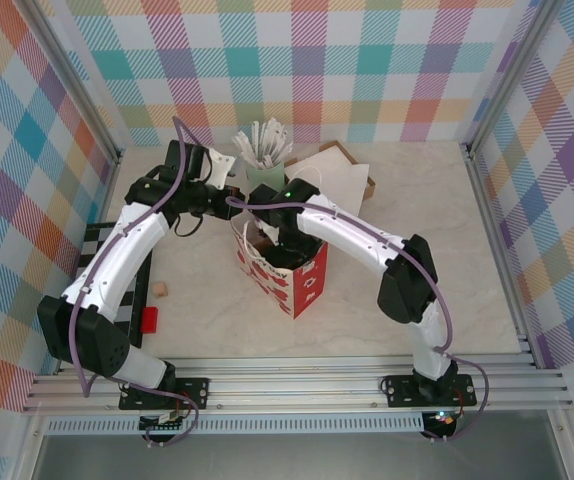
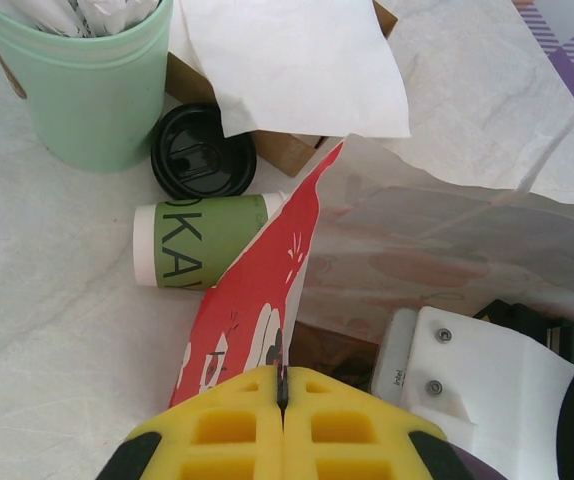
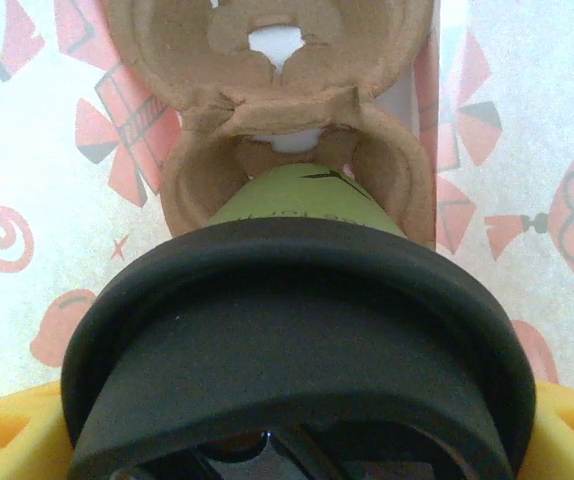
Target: Pack the takeout coffee
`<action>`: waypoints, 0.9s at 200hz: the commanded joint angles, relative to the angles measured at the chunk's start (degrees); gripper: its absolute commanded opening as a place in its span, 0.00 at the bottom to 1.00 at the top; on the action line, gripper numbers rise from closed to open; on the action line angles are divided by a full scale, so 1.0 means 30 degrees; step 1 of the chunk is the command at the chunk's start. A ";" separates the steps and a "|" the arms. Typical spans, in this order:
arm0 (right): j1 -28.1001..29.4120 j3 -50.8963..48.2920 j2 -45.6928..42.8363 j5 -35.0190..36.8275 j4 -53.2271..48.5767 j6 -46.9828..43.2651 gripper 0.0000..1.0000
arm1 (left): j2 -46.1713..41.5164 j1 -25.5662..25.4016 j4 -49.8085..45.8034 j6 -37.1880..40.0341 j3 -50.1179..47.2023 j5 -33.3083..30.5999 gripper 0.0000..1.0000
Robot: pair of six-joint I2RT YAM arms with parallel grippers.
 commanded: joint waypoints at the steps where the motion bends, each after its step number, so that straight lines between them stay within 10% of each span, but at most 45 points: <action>1: -0.0092 0.1070 0.0752 -0.0136 -0.1549 0.0332 0.41 | -0.0753 0.0103 0.0133 0.0429 -0.0439 0.0441 0.00; 180: -0.0121 0.0507 0.0920 0.0203 -0.0247 0.0180 0.41 | -0.1158 0.0103 0.0418 0.0421 -0.0813 0.0547 0.00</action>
